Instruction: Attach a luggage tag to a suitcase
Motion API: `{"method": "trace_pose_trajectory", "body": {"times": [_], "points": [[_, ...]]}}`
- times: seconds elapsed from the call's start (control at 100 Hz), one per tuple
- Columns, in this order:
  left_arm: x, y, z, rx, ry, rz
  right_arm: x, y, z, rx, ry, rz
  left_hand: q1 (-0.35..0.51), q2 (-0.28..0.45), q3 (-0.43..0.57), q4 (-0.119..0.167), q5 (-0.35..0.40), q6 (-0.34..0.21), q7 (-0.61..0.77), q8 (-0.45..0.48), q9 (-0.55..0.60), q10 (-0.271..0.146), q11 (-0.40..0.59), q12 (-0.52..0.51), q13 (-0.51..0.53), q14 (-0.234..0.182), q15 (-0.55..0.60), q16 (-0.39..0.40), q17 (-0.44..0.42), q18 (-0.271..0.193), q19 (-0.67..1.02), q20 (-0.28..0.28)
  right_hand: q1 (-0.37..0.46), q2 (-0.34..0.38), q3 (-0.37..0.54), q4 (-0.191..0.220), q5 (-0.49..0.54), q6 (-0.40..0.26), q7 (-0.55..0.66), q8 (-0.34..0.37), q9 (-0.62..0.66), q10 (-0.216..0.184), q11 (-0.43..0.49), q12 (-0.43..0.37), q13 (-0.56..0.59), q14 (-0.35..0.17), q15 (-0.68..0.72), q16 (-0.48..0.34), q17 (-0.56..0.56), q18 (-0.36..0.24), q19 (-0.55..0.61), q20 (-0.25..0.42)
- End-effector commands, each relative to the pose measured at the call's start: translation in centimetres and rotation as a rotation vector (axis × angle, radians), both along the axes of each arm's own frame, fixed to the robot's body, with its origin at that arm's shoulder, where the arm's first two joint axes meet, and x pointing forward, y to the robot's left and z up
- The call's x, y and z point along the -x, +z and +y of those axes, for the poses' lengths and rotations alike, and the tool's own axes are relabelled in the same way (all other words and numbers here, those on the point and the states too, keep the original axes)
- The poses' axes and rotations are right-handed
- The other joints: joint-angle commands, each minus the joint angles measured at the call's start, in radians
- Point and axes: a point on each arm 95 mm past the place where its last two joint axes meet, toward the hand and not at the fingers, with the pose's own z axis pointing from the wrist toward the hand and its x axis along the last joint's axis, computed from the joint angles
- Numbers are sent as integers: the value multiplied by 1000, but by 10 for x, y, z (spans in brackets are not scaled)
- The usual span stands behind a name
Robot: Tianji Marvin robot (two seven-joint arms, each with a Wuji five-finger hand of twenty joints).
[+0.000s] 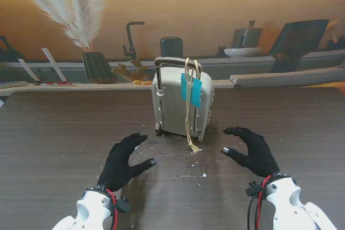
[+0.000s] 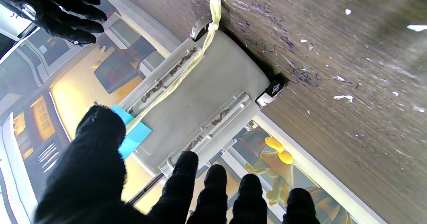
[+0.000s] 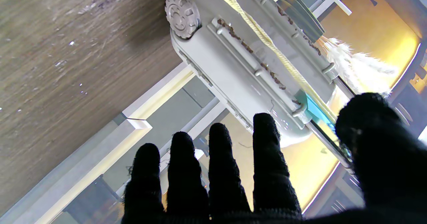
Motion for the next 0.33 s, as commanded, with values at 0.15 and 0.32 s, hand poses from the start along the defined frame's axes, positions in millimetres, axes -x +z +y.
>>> {"method": "trace_pose_trajectory", "body": {"times": [0.15,0.32], "points": [[0,2,1,17,-5,-5,2,-5,5,15,23,26,24,43,-38,11,-2,-34,-9,11,-6,-10,-13,-19,-13,-28,-11,-26,-7,-95,-19,12,-57,21,-3,31,-21,-25,-8,12,-6,-25,-25,-12,-4,-18,-19,-15,-3,-47,-24,-5],[1,3,0,14,-12,-12,2,-6,7,14,26,36,24,45,-40,12,-3,-34,-10,11,-5,-11,-12,-19,-14,-29,-11,-25,-7,-96,-19,12,-59,22,3,30,-17,-25,-6,13,-3,-24,-24,-12,-2,-18,-19,-15,-2,-48,-25,-3]]}}
